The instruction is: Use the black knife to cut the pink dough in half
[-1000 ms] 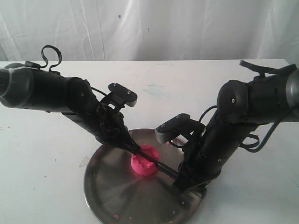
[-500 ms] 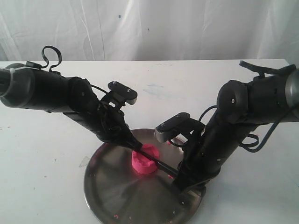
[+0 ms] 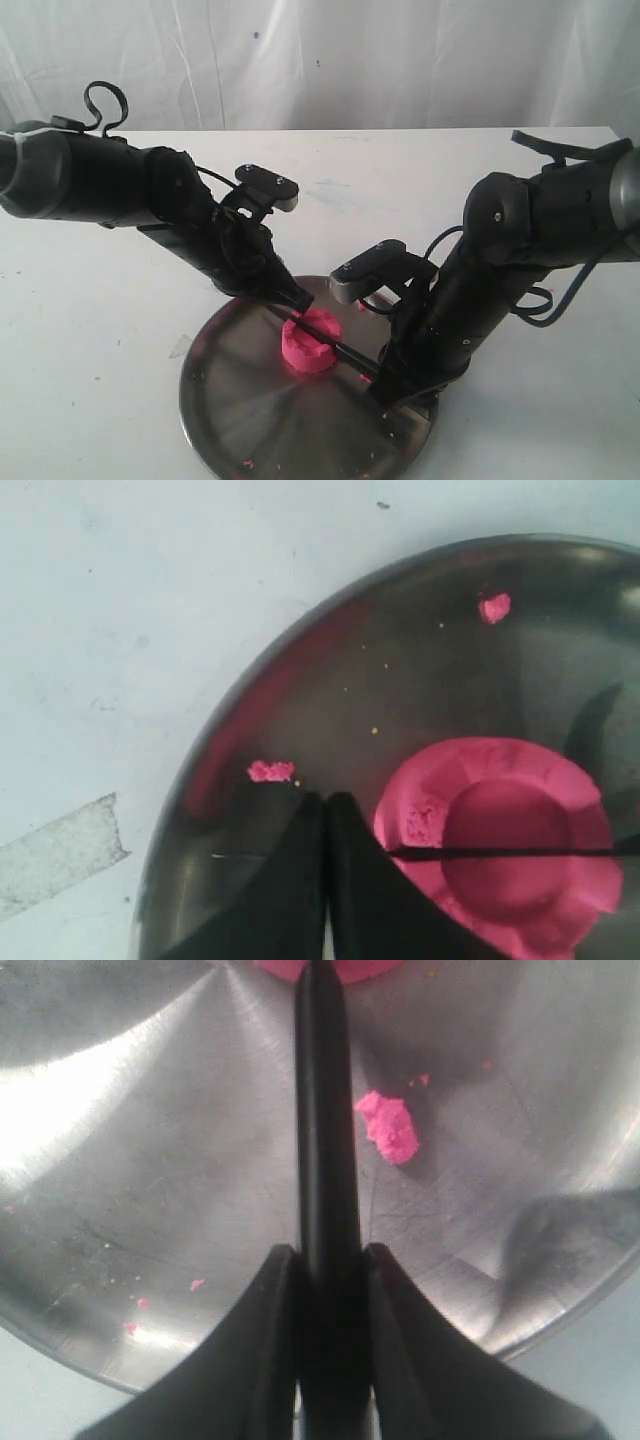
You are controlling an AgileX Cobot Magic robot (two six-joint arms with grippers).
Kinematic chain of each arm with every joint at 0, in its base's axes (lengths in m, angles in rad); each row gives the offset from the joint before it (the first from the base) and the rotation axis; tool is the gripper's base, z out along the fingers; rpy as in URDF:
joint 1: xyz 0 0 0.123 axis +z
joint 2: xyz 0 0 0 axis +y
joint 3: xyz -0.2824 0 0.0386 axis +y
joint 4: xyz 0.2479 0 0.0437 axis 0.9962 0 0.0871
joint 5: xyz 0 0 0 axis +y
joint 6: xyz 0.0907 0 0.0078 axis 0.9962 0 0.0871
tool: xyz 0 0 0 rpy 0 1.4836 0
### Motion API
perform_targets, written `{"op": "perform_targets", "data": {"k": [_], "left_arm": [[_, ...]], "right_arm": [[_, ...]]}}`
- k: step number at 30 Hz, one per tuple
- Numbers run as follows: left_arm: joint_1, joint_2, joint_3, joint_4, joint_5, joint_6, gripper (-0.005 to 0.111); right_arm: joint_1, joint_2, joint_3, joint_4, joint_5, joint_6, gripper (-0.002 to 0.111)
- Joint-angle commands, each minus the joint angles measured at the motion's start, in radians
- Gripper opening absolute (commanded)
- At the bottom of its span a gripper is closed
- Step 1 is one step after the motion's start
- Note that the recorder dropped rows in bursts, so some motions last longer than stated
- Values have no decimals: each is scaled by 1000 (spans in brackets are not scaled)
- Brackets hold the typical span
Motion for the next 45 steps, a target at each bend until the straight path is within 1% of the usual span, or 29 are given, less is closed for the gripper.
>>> {"op": "perform_targets", "data": {"k": [1, 8, 14, 32, 42, 45], "left_arm": [[-2, -36, -4, -19, 21, 2, 0], [-2, 4, -4, -19, 22, 4, 0], [-2, 11, -4, -24, -10, 4, 0], [-2, 23, -4, -31, 0, 4, 0], [-2, 71, -4, -31, 2, 4, 0], [-2, 71, -4, -31, 8, 4, 0]], "right_arm": [[4, 1, 4, 10, -6, -10, 0], [4, 3, 4, 9, -10, -10, 0], [4, 3, 4, 9, -27, -10, 0], [4, 3, 4, 9, -49, -10, 0], [4, 3, 4, 9, -47, -10, 0], [4, 3, 22, 10, -79, -10, 0]]}}
